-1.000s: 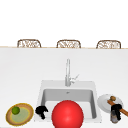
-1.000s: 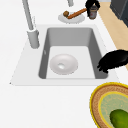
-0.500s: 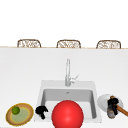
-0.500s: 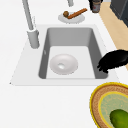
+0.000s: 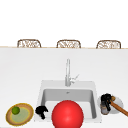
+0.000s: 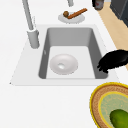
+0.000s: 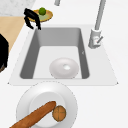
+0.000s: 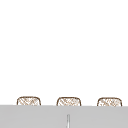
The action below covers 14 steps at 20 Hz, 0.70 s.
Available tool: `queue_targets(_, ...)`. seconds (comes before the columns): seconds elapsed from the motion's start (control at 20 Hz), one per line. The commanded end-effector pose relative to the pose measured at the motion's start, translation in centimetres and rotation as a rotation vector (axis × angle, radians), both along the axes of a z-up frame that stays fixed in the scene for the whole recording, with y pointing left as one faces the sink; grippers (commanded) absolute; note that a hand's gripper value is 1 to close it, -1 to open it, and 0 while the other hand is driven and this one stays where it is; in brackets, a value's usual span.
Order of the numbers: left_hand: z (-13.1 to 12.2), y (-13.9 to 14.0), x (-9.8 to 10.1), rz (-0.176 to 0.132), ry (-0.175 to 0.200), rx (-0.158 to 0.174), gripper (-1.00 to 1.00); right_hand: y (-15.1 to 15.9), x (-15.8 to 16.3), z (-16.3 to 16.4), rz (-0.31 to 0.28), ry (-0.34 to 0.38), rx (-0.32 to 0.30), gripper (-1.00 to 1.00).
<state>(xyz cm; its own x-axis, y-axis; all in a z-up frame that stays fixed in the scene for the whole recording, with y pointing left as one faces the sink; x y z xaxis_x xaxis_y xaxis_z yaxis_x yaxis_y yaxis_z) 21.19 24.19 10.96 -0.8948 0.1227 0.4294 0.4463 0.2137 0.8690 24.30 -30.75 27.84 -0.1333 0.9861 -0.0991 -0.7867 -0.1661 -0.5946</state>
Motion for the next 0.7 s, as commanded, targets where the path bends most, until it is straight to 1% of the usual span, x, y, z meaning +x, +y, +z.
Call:
queue_targets(0.0, 0.0, 0.0, 0.0, 0.0, 0.0, 0.0, 0.0, 3.1, 0.2, 0.9, 0.0, 0.014, 0.026, 1.0)
queue_targets(0.15, 0.0, 0.0, 0.0, 0.0, 0.0, 0.0, 0.0, 5.5, 0.2, 1.4, 0.0, 0.016, 0.032, 1.0)
queue_targets(0.3, 0.0, 0.0, 0.0, 0.0, 0.0, 0.0, 0.0, 7.8, 0.2, 2.0, -0.001, 0.001, 0.044, 1.0)
queue_targets(0.4, 0.0, 0.0, 0.0, 0.0, 0.0, 0.0, 0.0, 9.2, 1.2, 1.3, 0.0, 0.001, 0.069, 1.0)
queue_targets(0.45, 0.0, 0.0, 0.0, 0.0, 0.0, 0.0, 0.0, 9.9, 1.6, 0.2, 0.0, 0.002, 0.073, 1.0)
queue_targets(0.65, 0.0, 0.0, 0.0, 0.0, 0.0, 0.0, 0.0, 12.5, 3.2, -1.1, 0.002, 0.005, 0.101, 1.0)
